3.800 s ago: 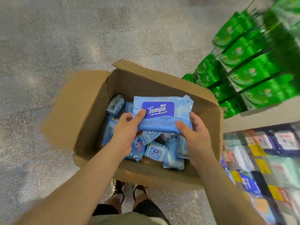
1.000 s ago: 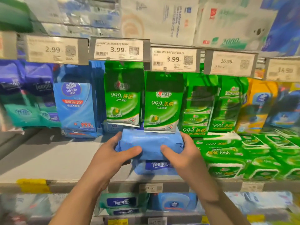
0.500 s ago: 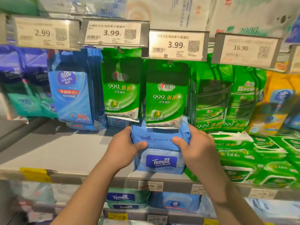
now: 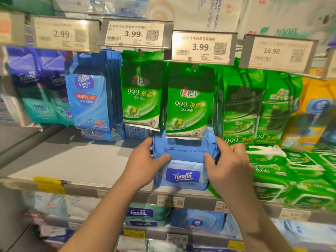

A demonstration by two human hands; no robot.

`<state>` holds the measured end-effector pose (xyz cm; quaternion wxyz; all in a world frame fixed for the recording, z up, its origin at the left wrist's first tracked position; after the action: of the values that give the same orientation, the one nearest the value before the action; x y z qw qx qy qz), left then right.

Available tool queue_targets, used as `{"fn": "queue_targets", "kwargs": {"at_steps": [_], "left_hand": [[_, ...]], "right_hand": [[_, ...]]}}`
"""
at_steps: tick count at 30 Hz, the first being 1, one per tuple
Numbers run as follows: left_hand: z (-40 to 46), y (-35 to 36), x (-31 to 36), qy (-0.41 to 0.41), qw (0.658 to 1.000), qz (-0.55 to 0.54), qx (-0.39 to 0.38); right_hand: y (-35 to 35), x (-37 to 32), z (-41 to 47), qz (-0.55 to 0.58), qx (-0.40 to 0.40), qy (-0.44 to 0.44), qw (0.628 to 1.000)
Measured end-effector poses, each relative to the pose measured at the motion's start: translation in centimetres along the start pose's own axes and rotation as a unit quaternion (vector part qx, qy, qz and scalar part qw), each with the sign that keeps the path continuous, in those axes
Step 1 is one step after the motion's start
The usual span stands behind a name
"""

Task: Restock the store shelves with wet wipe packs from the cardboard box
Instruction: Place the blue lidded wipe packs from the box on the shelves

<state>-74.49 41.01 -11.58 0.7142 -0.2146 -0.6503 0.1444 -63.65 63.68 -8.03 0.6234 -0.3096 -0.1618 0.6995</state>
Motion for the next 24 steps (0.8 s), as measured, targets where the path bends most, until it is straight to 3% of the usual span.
{"fn": "queue_targets", "kwargs": {"at_steps": [7,11,15,19,24], "left_hand": [[-3.7,-0.5,-0.5,0.011,0.999,-0.023,0.028],[-6.6,-0.3,-2.0,-0.019,0.998,-0.052,0.038],[-10.3,-0.5,-4.2,-0.046,0.997,-0.010,0.057],[-14.0,-1.7,-6.9,-0.062,0.992,0.061,0.091],[-19.9,-3.8,-10.5,-0.094,0.985,0.091,0.115]], "right_hand": [[0.3,-1.0,-2.7,0.067,-0.002,0.056,0.996],[-0.5,-3.1,-4.6,0.084,0.040,0.016,0.996],[1.7,-5.0,-7.0,0.123,-0.073,0.004,0.990],[3.8,-7.5,-10.1,0.176,-0.134,-0.030,0.975],[5.0,-12.7,-14.7,0.295,-0.206,-0.082,0.929]]}}
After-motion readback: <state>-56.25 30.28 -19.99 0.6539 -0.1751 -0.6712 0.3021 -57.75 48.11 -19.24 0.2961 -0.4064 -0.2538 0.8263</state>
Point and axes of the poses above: each hand's wrist, its own z-axis towards the middle knuckle, its own y-axis out of the palm, x = y × z, the point moved 10 cm from there along z, towards the middle knuckle, and after that the axes turned 11 degrees about -y, right-handed, at the moved point
